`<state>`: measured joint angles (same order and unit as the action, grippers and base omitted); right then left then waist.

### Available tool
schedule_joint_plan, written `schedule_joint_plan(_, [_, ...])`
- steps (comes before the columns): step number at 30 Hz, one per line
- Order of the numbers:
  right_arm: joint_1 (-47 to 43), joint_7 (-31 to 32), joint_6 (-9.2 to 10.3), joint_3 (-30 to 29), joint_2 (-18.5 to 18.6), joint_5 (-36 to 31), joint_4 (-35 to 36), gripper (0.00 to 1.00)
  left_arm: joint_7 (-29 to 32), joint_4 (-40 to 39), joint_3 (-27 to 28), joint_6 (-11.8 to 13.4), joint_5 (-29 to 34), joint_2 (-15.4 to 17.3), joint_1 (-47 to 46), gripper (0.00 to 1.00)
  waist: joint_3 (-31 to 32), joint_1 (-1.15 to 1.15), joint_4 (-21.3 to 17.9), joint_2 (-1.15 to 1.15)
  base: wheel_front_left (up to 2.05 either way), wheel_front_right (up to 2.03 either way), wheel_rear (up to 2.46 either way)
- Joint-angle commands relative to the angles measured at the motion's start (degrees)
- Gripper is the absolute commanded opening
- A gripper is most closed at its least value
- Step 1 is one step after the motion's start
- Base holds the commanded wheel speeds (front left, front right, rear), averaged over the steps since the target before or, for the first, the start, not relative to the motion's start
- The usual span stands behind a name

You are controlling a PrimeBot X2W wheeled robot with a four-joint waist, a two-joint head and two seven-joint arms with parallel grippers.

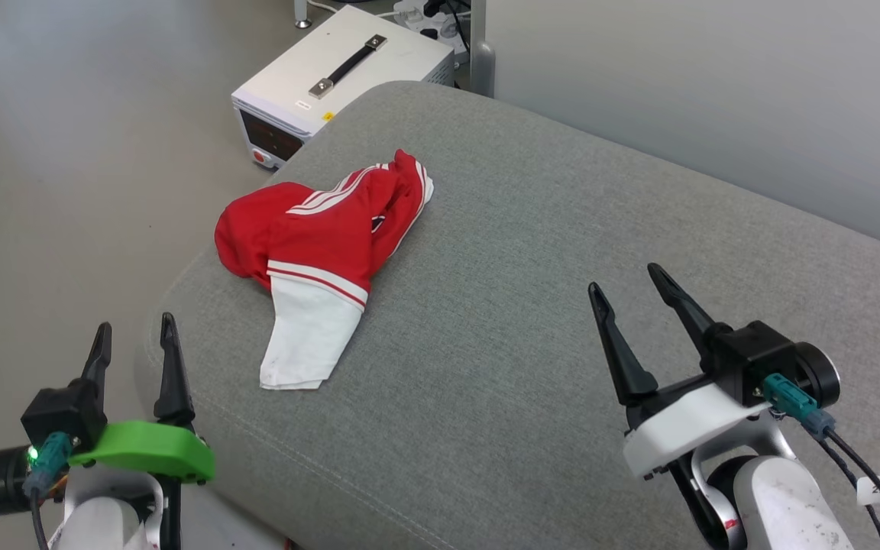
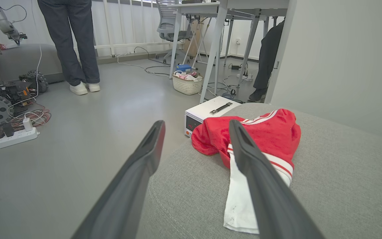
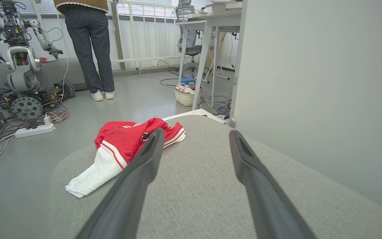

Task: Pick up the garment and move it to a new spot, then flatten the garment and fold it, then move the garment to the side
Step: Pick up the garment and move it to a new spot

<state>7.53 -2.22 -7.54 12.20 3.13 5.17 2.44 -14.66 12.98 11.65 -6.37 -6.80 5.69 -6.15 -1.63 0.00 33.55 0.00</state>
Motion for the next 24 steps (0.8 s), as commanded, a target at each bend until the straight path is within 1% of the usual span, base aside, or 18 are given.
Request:
schedule_joint_plan(1, [1.44,0.32,0.05,-0.16,0.42,-0.51,0.68,1.00,-0.34,0.87,-0.15,-0.35,-0.83,0.67,-2.18,1.00,-1.73,0.00,-1.08,0.00,0.00,0.00,0.00])
schedule_joint_plan(4, [2.65,1.07,0.05,-0.25,0.82,-1.04,1.60,1.00,-0.29,2.79,-0.44,-0.56,-2.11,1.46,-5.19,1.00,-3.76,0.00,-2.44,0.00,0.00,0.00,0.00])
schedule_joint_plan(6, [3.36,1.63,0.05,-0.50,1.12,-1.40,2.20,1.00,0.83,4.54,-0.95,-0.72,-3.24,2.19,-7.57,1.00,-5.07,0.00,-3.16,0.00,0.00,0.00,0.00])
schedule_joint_plan(9, [4.50,2.36,0.05,-1.11,1.49,-1.98,3.31,1.00,3.68,7.65,-1.60,-0.95,-6.46,3.92,-12.70,1.00,-7.49,0.00,-4.43,0.00,0.00,0.00,0.00])
schedule_joint_plan(12, [5.48,3.12,0.05,-2.02,1.69,-2.48,4.34,1.00,7.39,10.79,-3.45,-1.06,-9.50,5.99,-18.11,1.00,-10.03,0.00,-5.50,0.00,0.00,0.00,0.00])
schedule_joint_plan(18, [8.27,4.46,0.05,-2.41,2.24,-3.78,6.44,1.00,15.36,16.82,-8.75,-1.10,-16.05,10.93,-27.76,1.00,-15.77,0.00,-7.92,0.00,0.00,0.00,0.00])
schedule_joint_plan(24, [10.65,5.11,0.05,-2.98,2.39,-5.02,8.00,1.00,23.07,23.12,-16.30,-1.11,-22.77,16.92,-35.10,1.00,-20.92,0.00,-10.55,0.00,0.00,0.00,0.00])
